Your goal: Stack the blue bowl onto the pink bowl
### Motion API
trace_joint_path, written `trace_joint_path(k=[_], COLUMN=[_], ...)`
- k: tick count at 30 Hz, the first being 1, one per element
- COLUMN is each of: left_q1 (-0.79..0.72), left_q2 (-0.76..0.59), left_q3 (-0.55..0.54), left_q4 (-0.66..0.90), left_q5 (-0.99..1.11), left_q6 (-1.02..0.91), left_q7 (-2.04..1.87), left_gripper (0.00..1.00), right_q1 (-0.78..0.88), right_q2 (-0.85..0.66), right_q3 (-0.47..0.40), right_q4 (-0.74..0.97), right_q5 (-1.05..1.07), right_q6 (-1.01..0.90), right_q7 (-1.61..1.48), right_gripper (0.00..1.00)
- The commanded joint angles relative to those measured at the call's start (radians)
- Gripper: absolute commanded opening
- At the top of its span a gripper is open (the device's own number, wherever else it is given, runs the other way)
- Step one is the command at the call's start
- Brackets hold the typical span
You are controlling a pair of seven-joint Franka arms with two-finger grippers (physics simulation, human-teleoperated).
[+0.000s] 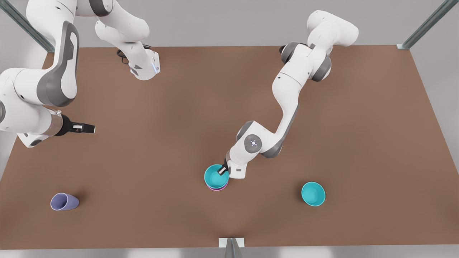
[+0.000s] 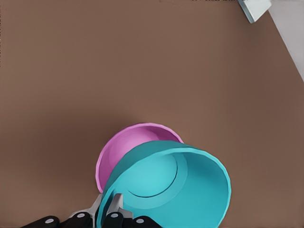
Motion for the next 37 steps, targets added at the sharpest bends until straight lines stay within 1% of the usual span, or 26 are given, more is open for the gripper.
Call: trace_joint_path(k=[1, 14, 15, 16, 18, 19, 20, 21, 22, 23, 24, 25, 26, 27, 29, 37], left_q1=[0.0, 0.0, 0.0, 0.0, 0.021, 0.047, 0.138, 0.222, 0.278, 0.324, 0.336, 0.37, 0.402, 0.405, 0.416, 0.416], left_q2=[0.002, 0.022, 0.022, 0.022, -0.005, -0.05, -0.186, -0.324, -0.416, -0.475, -0.507, -0.567, -0.761, -0.869, -0.888, -0.886], left_q3=[0.0, -0.015, -0.015, -0.015, -0.015, -0.014, -0.012, -0.012, -0.012, -0.012, -0.012, -0.012, -0.012, -0.012, -0.011, -0.011], left_q4=[0.0, -0.003, -0.003, -0.003, -0.003, -0.003, -0.001, -0.001, -0.001, -0.001, -0.001, -0.042, -0.35, -0.512, -0.509, -0.509], left_q5=[-0.002, -0.003, -0.003, -0.003, -0.005, -0.002, 0.043, 0.121, 0.213, 0.293, 0.35, 0.393, 0.394, 0.382, 0.318, 0.318], left_q6=[0.024, 0.021, 0.021, 0.016, -0.044, -0.146, -0.481, -0.77, -0.918, -0.995, -1.032, -1.064, -0.931, -0.803, -0.832, -0.844], left_q7=[-0.256, -0.256, -0.256, -0.257, -0.257, -0.256, -0.149, 0.102, 0.357, 0.651, 0.865, 1.157, 1.355, 1.352, 1.35, 1.349], left_gripper=[0.21, 0.21, 0.45, 1.0, 1.0, 1.0, 1.0, 1.0, 1.0, 1.0, 1.0, 1.0, 1.0, 1.0, 1.0, 1.0], right_q1=[-0.001, 0.0, -0.001, -0.001, 0.0, 0.0, 0.0, -0.001, 0.0, 0.0, 0.0, 0.0, 0.0, 0.0, -0.001, -0.001], right_q2=[0.0, 0.006, 0.007, 0.01, 0.01, 0.01, 0.01, 0.01, 0.01, 0.01, 0.01, 0.01, 0.009, 0.007, 0.0, -0.002], right_q3=[0.0, -0.005, -0.005, -0.005, -0.011, -0.011, -0.011, -0.011, -0.011, -0.011, -0.011, -0.016, -0.017, -0.017, -0.017, -0.017], right_q4=[0.0, 0.002, 0.002, 0.002, 0.002, 0.002, 0.002, 0.002, 0.002, 0.002, 0.002, 0.002, 0.004, 0.011, 0.013, 0.005], right_q5=[0.002, 0.004, 0.004, 0.004, 0.01, 0.012, 0.012, 0.012, 0.012, 0.012, 0.012, 0.012, 0.012, 0.01, 0.005, 0.012], right_q6=[0.001, 0.002, 0.004, 0.005, 0.005, 0.005, 0.005, 0.005, 0.005, 0.005, 0.005, 0.005, 0.007, 0.014, 0.042, 0.048], right_q7=[-0.006, -0.006, -0.006, -0.006, -0.006, -0.006, -0.006, -0.006, -0.006, -0.007, -0.012, -0.015, -0.015, -0.017, -0.018, -0.02], right_gripper=[1.0, 1.0, 1.0, 1.0, 1.0, 1.0, 1.0, 1.0, 1.0, 1.0, 1.0, 1.0, 1.0, 1.0, 1.0, 1.0])
